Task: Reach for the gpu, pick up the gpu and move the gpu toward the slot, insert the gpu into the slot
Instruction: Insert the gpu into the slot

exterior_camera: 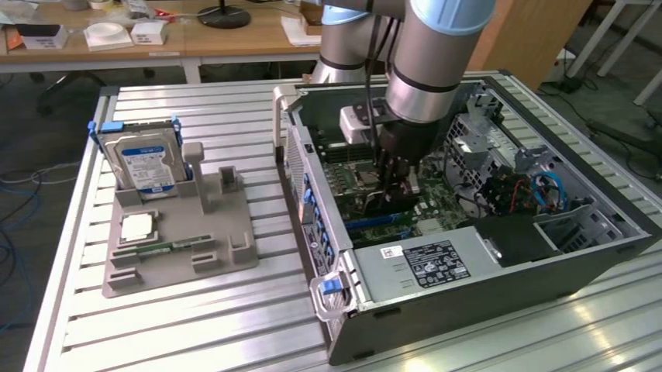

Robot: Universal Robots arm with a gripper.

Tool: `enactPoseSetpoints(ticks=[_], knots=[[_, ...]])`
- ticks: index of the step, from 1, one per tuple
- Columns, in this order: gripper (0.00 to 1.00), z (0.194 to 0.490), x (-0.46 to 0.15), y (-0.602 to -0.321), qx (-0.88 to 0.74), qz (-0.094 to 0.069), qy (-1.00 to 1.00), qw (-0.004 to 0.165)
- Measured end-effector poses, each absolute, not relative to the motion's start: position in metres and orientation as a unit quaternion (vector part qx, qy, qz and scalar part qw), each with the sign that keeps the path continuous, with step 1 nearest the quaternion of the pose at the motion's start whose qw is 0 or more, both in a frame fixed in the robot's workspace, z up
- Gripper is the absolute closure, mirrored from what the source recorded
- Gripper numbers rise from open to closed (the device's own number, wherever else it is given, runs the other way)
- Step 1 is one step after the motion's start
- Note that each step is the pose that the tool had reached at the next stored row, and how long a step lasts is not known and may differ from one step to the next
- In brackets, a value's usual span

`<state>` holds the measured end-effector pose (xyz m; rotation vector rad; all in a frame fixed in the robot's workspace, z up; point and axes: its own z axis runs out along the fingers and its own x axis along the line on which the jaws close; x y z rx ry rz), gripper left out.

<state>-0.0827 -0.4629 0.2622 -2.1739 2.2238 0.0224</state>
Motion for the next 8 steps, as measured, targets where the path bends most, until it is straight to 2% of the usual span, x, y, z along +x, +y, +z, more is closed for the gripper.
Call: enactPoseSetpoints(ticks=[8], knots=[[0.74, 0.2613, -0.0861, -0.4630, -0.699, 0.007, 0.715, 0.016]])
